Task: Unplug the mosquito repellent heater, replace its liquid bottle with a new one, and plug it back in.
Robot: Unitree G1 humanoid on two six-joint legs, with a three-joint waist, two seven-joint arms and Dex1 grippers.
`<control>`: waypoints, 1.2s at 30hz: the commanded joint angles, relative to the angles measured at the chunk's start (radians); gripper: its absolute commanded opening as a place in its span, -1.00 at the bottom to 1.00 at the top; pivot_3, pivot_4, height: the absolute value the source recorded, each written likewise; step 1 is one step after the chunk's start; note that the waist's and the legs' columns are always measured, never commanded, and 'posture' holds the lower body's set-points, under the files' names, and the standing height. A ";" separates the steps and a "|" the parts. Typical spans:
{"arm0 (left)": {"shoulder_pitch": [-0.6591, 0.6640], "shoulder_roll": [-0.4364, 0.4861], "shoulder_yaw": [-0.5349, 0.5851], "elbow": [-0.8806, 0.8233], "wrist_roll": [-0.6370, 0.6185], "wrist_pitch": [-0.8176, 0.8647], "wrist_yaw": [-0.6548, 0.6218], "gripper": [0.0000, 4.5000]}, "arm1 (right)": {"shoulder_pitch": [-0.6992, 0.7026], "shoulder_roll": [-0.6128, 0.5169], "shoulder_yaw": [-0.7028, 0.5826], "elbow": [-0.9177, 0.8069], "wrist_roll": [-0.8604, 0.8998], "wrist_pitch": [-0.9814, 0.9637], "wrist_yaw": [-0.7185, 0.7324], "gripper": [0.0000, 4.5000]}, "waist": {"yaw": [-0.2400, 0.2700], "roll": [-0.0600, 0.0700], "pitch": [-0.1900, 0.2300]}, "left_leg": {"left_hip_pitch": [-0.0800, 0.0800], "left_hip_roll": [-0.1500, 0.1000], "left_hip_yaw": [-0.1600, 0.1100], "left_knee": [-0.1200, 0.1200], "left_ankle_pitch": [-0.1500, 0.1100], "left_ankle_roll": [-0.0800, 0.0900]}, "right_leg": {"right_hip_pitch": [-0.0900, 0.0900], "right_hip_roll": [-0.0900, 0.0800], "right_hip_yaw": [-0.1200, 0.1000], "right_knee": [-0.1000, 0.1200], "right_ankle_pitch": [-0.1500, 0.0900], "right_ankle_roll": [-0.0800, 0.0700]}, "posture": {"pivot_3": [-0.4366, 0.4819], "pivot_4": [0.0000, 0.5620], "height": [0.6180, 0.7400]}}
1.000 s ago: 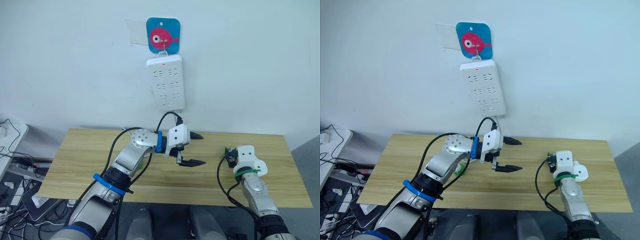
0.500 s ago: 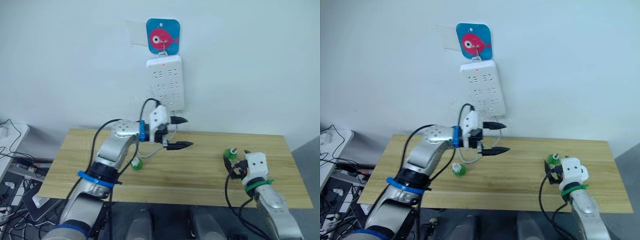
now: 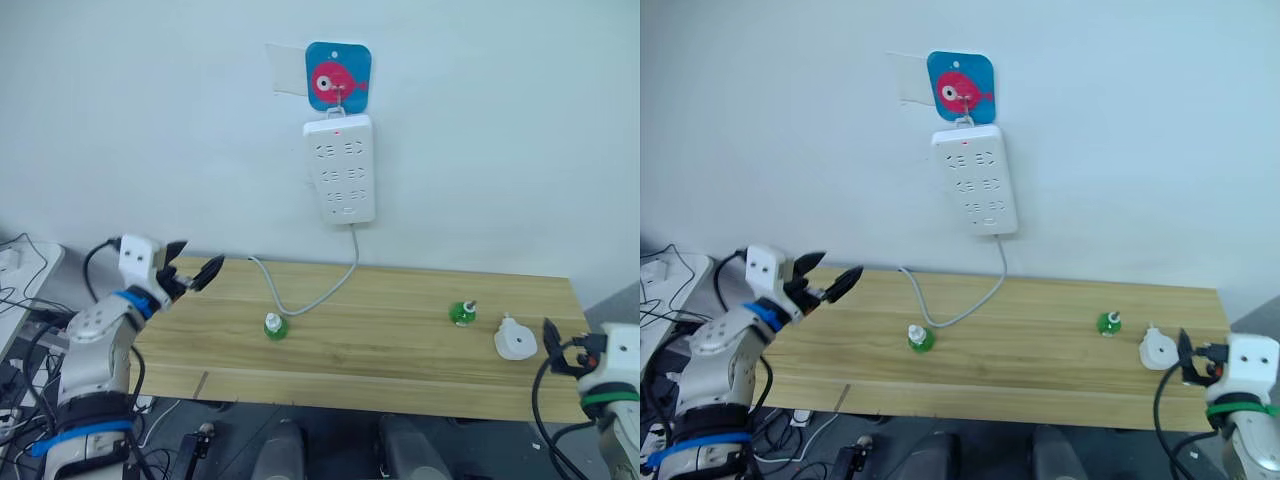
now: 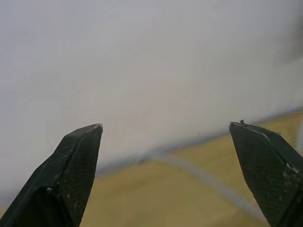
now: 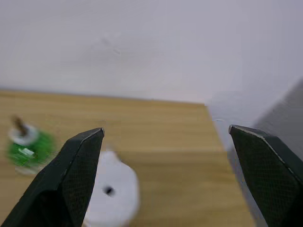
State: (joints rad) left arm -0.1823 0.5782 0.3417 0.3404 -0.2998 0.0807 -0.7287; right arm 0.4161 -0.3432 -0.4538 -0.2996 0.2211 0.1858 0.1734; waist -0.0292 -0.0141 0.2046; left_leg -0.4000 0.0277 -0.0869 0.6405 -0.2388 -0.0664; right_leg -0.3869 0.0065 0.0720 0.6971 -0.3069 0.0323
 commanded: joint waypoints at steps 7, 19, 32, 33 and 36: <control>0.138 0.031 0.012 0.018 0.036 -0.127 -0.004 1.00 | 0.088 0.003 -0.043 0.067 0.009 -0.135 0.088 0.97 | -0.001 0.000 -0.001 | 0.001 0.001 0.000 -0.001 0.000 0.000 | 0.000 0.000 0.000 0.000 -0.001 -0.001 | 0.03 -0.36 1.00; 0.276 0.049 -0.089 -0.106 0.017 -0.148 -0.184 1.00 | 0.112 -0.166 0.128 -0.083 0.102 -0.054 0.419 0.97 | -0.006 0.000 -0.001 | 0.003 0.002 0.002 -0.002 0.000 0.000 | 0.001 0.001 0.001 0.000 -0.002 0.000 | -0.06 -0.29 1.00; 0.167 -0.057 -0.235 0.140 0.103 -0.363 -0.227 1.00 | -0.235 -0.386 0.469 -0.254 0.142 0.155 0.687 0.97 | -0.006 -0.002 0.001 | 0.002 0.001 0.000 -0.001 0.000 0.000 | 0.002 0.001 0.000 0.000 -0.001 -0.001 | -0.10 -0.22 1.00; 0.158 -0.066 -0.243 0.154 0.109 -0.383 -0.223 1.00 | -0.257 -0.407 0.478 -0.253 0.145 0.163 0.707 0.97 | -0.007 -0.002 0.001 | 0.002 0.001 0.001 0.000 0.000 0.000 | 0.002 0.001 0.000 0.000 -0.001 -0.001 | -0.11 -0.21 1.00; 0.128 -0.105 -0.236 0.199 0.089 -0.396 -0.206 1.00 | -0.302 -0.423 0.476 -0.267 0.182 0.208 0.708 0.97 | -0.006 -0.005 0.003 | 0.002 0.001 0.000 0.000 0.000 0.000 | 0.002 0.001 -0.001 0.000 -0.001 -0.001 | -0.10 -0.19 1.00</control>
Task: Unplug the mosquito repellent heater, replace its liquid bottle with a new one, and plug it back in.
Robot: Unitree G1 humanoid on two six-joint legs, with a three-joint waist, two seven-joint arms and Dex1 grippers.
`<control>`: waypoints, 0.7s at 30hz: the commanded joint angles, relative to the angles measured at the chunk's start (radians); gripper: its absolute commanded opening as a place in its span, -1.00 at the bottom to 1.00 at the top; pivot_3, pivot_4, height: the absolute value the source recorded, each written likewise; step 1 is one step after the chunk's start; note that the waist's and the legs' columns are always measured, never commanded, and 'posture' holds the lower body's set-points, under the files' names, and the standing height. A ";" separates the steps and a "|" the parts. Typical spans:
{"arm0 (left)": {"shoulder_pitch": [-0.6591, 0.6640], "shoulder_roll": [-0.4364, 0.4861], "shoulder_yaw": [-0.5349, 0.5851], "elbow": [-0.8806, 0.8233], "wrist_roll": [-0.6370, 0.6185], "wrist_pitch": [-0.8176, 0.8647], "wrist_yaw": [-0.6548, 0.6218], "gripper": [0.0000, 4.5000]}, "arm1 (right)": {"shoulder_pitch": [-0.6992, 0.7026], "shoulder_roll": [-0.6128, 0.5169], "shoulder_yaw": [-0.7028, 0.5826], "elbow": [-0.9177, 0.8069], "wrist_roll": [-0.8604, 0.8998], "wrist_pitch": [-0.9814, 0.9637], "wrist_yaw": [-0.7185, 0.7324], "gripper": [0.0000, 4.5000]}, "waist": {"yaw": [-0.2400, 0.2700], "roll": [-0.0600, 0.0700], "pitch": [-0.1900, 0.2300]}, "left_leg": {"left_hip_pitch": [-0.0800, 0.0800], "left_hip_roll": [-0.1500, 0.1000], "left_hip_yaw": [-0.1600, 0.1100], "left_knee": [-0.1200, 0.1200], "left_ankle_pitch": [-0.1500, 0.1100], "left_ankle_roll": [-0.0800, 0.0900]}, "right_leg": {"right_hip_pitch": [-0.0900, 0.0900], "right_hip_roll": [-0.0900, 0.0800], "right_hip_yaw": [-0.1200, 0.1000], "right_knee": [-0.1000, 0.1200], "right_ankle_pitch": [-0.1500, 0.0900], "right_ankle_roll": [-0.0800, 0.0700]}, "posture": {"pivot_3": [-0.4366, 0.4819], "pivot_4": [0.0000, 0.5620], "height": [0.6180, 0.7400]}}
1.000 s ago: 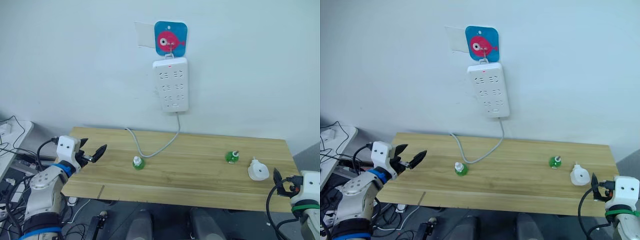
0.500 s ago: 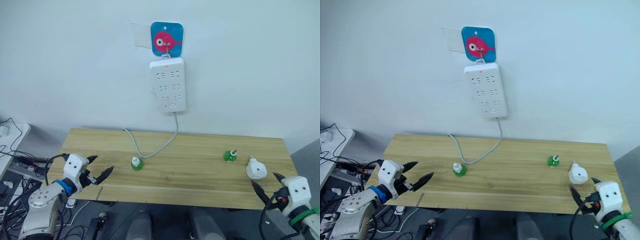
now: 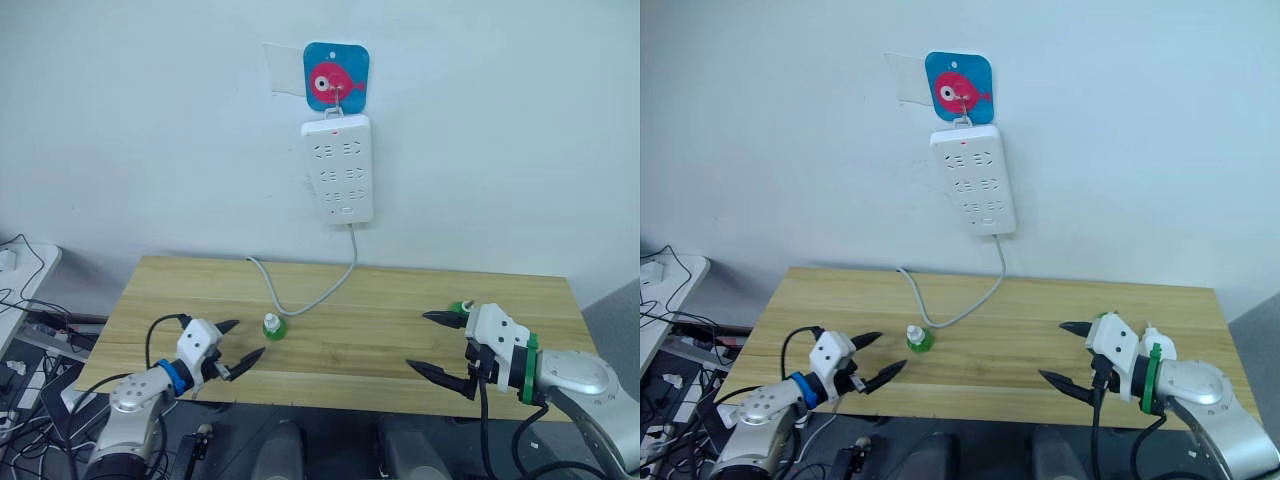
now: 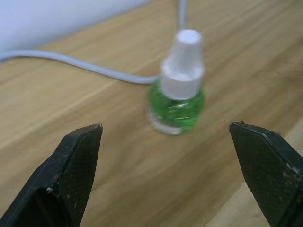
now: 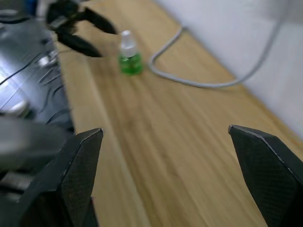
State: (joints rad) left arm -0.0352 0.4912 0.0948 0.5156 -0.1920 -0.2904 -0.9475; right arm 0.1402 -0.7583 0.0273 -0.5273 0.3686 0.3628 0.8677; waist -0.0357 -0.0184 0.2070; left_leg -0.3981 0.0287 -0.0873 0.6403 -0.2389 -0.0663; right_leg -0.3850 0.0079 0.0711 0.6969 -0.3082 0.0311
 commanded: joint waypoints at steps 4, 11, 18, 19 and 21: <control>-0.043 -0.059 0.008 0.092 -0.007 -0.093 0.036 1.00 | -0.072 0.004 -0.014 -0.060 0.076 0.095 -0.003 0.97 | 0.000 -0.002 0.003 | 0.000 0.000 -0.001 0.000 0.000 0.000 | 0.000 0.000 -0.001 0.000 0.000 0.000 | -0.09 -0.17 1.00; -0.129 -0.142 -0.036 0.312 0.054 -0.218 0.078 1.00 | -0.131 0.022 0.001 -0.020 0.049 0.086 -0.019 0.97 | 0.002 -0.002 0.005 | 0.000 0.000 -0.001 0.000 0.000 0.000 | 0.000 0.000 -0.001 0.000 0.000 0.000 | -0.07 -0.17 1.00; -0.223 -0.198 -0.023 0.465 0.088 -0.327 0.187 1.00 | -0.105 0.018 -0.027 -0.026 0.040 0.076 -0.025 0.97 | 0.000 -0.003 0.005 | -0.001 -0.001 -0.003 0.001 0.000 0.000 | 0.001 0.000 -0.002 0.000 0.000 0.000 | -0.12 -0.19 1.00; -0.230 -0.201 -0.018 0.479 0.088 -0.333 0.205 1.00 | -0.097 0.018 -0.029 -0.037 0.039 0.079 -0.030 0.97 | -0.001 -0.003 0.005 | -0.001 -0.001 -0.003 0.001 0.000 0.000 | 0.001 0.000 -0.002 0.000 0.000 0.000 | -0.13 -0.19 1.00; -0.239 -0.202 -0.016 0.509 0.092 -0.346 0.222 1.00 | -0.086 0.023 -0.027 -0.069 0.041 0.097 -0.050 0.97 | -0.002 -0.003 0.005 | -0.001 -0.001 -0.003 0.001 0.000 0.000 | 0.001 0.000 -0.002 0.000 0.000 0.000 | -0.15 -0.19 1.00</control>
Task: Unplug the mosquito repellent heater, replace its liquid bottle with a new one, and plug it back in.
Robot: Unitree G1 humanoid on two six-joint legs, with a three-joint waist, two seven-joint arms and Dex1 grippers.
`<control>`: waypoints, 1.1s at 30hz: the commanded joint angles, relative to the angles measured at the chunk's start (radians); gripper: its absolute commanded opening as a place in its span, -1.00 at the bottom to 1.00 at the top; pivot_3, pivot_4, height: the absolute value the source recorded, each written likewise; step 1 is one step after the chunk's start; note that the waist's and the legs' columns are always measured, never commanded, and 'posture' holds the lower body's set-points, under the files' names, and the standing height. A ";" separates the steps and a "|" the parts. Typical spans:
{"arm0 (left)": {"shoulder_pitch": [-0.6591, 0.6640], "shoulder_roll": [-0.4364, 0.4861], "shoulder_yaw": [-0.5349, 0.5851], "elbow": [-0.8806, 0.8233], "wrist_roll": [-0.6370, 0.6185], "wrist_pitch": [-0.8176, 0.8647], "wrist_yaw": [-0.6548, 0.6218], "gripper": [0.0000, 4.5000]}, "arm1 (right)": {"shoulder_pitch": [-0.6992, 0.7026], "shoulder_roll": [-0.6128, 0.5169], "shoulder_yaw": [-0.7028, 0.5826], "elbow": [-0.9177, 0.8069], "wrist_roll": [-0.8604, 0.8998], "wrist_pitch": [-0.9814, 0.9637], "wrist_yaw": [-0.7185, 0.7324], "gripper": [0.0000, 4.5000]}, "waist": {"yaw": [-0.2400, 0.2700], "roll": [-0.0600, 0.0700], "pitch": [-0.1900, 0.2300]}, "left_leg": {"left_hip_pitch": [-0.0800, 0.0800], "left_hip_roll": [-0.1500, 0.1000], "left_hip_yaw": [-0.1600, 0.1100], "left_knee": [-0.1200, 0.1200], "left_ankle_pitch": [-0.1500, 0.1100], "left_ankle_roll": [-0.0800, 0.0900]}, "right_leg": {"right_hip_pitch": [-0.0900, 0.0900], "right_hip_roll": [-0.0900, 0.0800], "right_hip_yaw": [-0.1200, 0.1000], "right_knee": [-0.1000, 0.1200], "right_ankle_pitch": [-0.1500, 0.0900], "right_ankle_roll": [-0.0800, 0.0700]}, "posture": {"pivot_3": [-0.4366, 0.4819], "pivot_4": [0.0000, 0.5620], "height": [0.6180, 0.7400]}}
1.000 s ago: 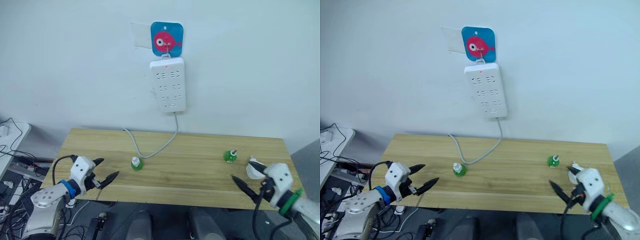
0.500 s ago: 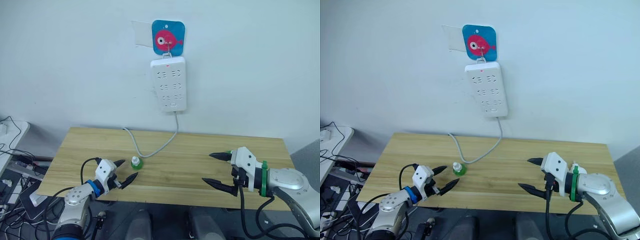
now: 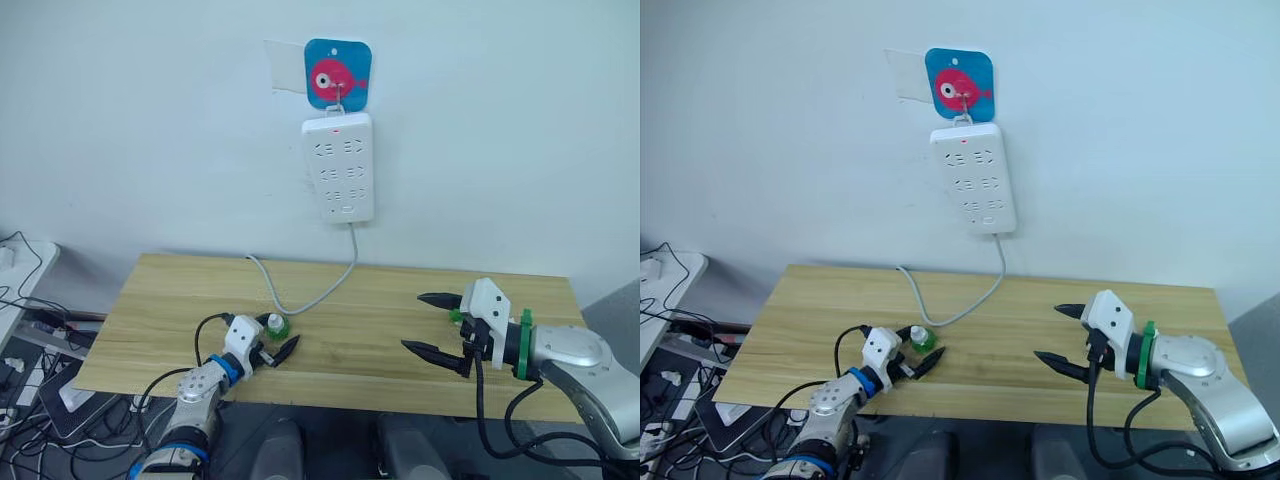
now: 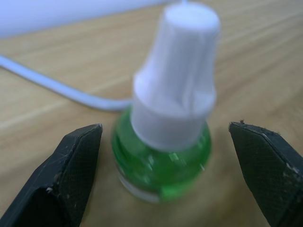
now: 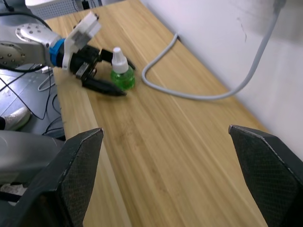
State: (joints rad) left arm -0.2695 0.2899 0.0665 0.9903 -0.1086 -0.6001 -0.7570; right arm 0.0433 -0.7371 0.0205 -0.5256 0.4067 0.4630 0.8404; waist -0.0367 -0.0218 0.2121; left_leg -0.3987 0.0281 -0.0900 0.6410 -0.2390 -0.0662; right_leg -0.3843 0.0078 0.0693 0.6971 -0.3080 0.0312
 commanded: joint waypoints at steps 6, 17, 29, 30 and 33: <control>-0.016 -0.006 -0.004 0.087 0.024 -0.065 0.017 0.92 | 0.015 0.016 -0.009 -0.155 0.017 0.068 -0.090 0.99 | -0.017 0.000 0.000 | 0.000 0.000 0.000 0.000 0.000 0.000 | 0.000 0.000 0.000 0.000 0.000 0.001 | -0.17 -0.19 1.00; 0.017 -0.006 -0.031 -0.027 0.017 -0.035 -0.050 0.01 | 0.025 0.047 0.012 -0.214 0.024 0.136 -0.165 1.00 | -0.020 0.000 0.000 | 0.000 0.000 0.000 0.000 0.000 0.000 | 0.000 0.000 0.000 0.000 -0.001 0.002 | -0.17 -0.20 1.00; -0.248 0.118 -0.275 -0.595 -0.072 0.499 -0.523 0.01 | -0.066 0.206 0.174 -0.208 -0.002 0.194 -0.272 1.00 | -0.020 0.000 0.003 | -0.002 0.000 -0.003 0.000 0.000 0.000 | 0.000 0.002 -0.002 -0.001 -0.001 0.002 | -0.17 -0.29 1.00; -0.283 0.113 -0.293 -0.596 -0.074 0.522 -0.552 0.01 | -0.086 0.231 0.189 -0.202 -0.007 0.206 -0.293 1.00 | -0.024 0.000 0.003 | -0.002 0.000 -0.003 0.000 0.000 0.000 | 0.000 0.002 -0.002 -0.001 -0.001 0.001 | -0.17 -0.29 1.00; -0.379 0.094 -0.343 -0.581 -0.067 0.551 -0.640 0.01 | -0.213 0.284 0.164 -0.096 0.012 0.235 -0.304 1.00 | -0.045 0.000 0.003 | -0.001 0.000 -0.003 0.000 0.000 0.000 | 0.000 0.002 -0.002 -0.001 -0.001 0.001 | -0.25 -0.33 1.00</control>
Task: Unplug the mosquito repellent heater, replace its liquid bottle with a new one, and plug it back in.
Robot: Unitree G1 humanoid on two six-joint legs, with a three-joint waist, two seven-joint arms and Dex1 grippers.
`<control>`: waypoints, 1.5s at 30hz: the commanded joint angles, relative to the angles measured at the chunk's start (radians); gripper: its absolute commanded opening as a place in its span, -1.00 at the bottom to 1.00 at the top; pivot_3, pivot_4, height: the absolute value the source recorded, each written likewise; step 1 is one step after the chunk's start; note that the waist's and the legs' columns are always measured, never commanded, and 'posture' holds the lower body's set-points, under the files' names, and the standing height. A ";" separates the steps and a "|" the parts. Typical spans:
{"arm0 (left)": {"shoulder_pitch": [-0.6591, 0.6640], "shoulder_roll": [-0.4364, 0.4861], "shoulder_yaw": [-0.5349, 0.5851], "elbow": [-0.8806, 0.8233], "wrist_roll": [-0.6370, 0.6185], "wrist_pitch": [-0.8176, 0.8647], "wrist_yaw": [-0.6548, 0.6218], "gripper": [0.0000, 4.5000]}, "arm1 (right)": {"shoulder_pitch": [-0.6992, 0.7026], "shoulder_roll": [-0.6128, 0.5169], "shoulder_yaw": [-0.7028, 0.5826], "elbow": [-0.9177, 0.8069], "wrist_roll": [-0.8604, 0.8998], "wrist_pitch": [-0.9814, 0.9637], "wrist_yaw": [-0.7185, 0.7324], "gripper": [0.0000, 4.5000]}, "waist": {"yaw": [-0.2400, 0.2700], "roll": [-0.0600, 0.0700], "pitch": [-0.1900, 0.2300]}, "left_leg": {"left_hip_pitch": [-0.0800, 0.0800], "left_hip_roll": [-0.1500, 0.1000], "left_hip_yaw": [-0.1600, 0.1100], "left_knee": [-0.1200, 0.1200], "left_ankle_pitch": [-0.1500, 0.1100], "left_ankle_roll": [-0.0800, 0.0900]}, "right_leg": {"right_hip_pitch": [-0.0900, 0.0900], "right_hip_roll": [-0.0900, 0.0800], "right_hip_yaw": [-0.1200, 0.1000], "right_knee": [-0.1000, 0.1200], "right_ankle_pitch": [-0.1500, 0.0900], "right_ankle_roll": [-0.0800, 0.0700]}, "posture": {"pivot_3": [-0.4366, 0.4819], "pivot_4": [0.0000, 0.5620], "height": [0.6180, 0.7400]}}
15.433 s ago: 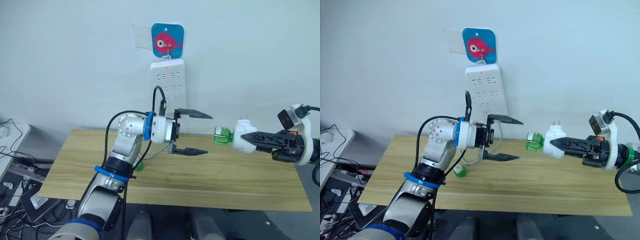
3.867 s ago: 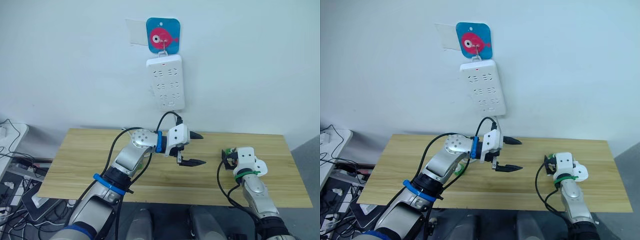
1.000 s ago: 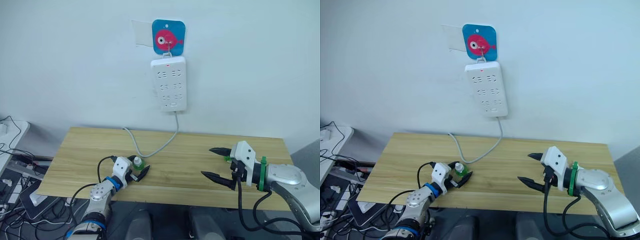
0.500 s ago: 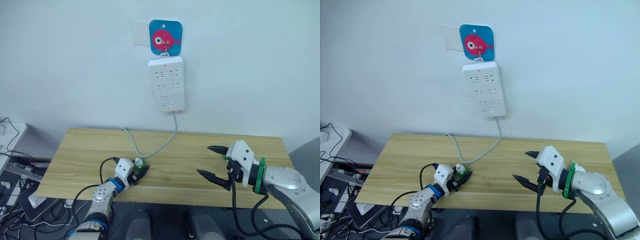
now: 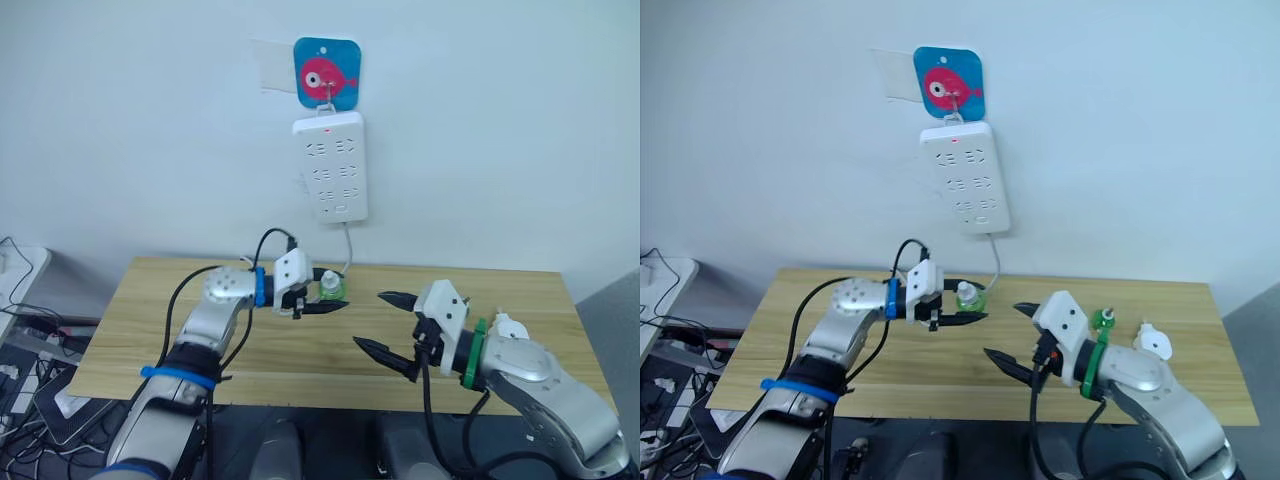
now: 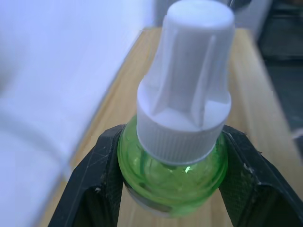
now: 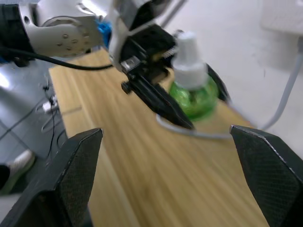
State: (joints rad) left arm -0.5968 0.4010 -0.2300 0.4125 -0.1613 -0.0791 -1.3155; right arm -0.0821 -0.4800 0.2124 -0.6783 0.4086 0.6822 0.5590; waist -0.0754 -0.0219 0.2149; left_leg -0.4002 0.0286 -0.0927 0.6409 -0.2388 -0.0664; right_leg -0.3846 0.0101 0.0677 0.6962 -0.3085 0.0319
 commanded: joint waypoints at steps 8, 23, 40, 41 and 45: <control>-0.158 -0.075 -0.043 0.105 -0.024 0.029 -0.124 0.01 | -0.150 0.096 -0.058 0.108 0.014 0.042 -0.072 1.00 | -0.014 0.000 0.000 | -0.002 0.001 -0.001 -0.001 0.000 0.000 | -0.003 0.001 -0.001 0.001 0.000 -0.001 | -0.32 -0.39 1.00; -0.134 -0.060 -0.023 0.059 -0.068 0.118 -0.135 0.01 | -0.142 0.095 -0.058 0.132 0.004 -0.018 -0.057 -0.38 | -0.015 0.000 0.000 | -0.002 0.001 -0.001 0.000 0.000 0.000 | -0.003 0.001 0.000 0.002 0.000 -0.001 | -0.28 -0.42 1.00; -0.157 0.047 -0.196 0.025 -0.132 -0.017 -0.299 0.01 | -0.477 -0.137 0.124 0.525 0.042 -0.262 0.760 -0.52 | -0.010 0.000 0.000 | -0.002 0.001 -0.002 0.002 0.000 0.000 | -0.002 0.001 -0.002 0.002 0.000 -0.001 | -0.08 -0.49 1.00; -0.161 0.045 -0.198 0.019 -0.142 -0.006 -0.299 0.01 | -0.498 -0.132 0.126 0.560 0.036 -0.277 0.778 -0.52 | -0.009 0.000 0.000 | -0.002 0.001 -0.002 0.002 0.000 0.000 | -0.002 0.001 -0.002 0.002 0.000 -0.001 | -0.08 -0.49 1.00; -0.162 0.034 -0.186 0.014 -0.156 0.016 -0.299 0.01 | -0.527 -0.131 0.106 0.642 0.031 -0.302 0.820 -0.52 | -0.006 0.000 0.000 | -0.002 0.000 -0.003 0.002 0.000 0.000 | -0.002 0.000 -0.003 0.002 0.000 -0.001 | -0.10 -0.49 1.00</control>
State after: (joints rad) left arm -0.7501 0.4263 -0.4307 0.4420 -0.3085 -0.0655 -1.6036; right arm -0.6066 -0.5965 0.3384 -0.0482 0.4321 0.3893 1.3348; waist -0.0811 -0.0216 0.2145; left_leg -0.4024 0.0287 -0.0960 0.6431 -0.2387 -0.0664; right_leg -0.3868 0.0097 0.0646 0.6980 -0.3084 0.0307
